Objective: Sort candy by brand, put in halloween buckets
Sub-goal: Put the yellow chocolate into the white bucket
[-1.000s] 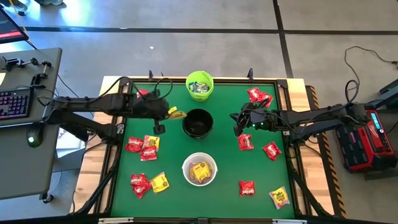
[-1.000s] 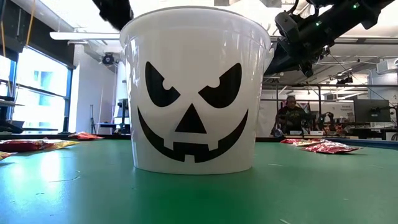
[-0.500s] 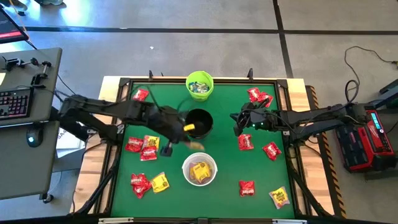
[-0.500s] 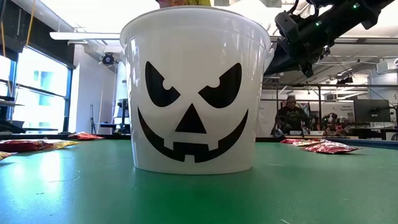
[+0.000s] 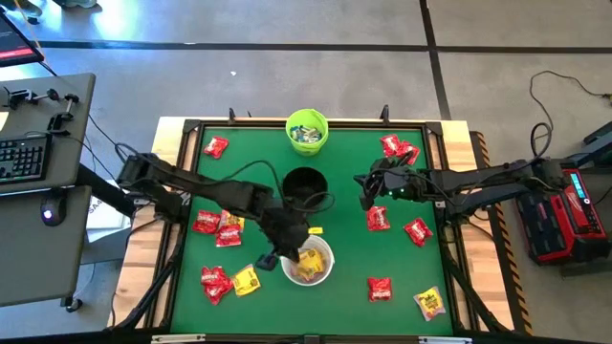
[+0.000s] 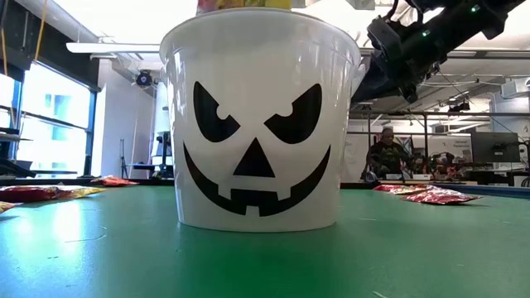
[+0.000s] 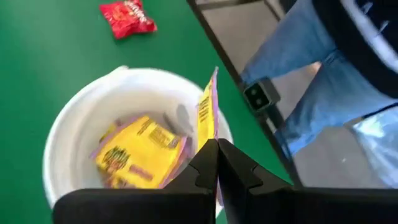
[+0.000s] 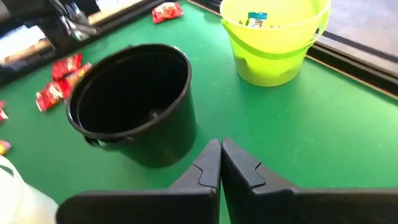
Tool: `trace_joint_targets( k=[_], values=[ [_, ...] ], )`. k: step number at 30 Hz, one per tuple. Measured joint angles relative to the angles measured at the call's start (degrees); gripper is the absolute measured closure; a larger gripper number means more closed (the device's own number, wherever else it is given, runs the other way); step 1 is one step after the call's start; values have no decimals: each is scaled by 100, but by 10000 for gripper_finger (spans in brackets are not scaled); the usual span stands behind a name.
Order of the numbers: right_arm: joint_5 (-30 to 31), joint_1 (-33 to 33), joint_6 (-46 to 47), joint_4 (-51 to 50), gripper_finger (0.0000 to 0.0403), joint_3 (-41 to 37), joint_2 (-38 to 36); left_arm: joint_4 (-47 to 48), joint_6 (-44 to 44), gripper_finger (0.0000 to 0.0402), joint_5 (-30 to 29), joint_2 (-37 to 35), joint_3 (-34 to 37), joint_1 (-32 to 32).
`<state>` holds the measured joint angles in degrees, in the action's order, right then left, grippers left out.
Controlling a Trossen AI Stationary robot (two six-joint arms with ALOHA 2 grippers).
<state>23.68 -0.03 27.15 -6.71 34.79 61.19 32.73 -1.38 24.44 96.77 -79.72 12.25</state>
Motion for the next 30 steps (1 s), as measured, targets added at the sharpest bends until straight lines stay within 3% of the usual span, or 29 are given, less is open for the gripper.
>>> trace_joint_targets(
  k=[10, 22, 30],
  values=[
    [-8, 0, -266, -172, 402, 0, 0, -244, 837, 401, -215, 385, -59, -22],
    [-4, 0, -326, -169, 402, 0, 0, 1122, 52, 396, -709, 1169, -1043, -41],
    [17, 22, -530, -160, 398, 0, 0, 1424, -189, 342, -648, 1035, -1060, -227]
  ],
)
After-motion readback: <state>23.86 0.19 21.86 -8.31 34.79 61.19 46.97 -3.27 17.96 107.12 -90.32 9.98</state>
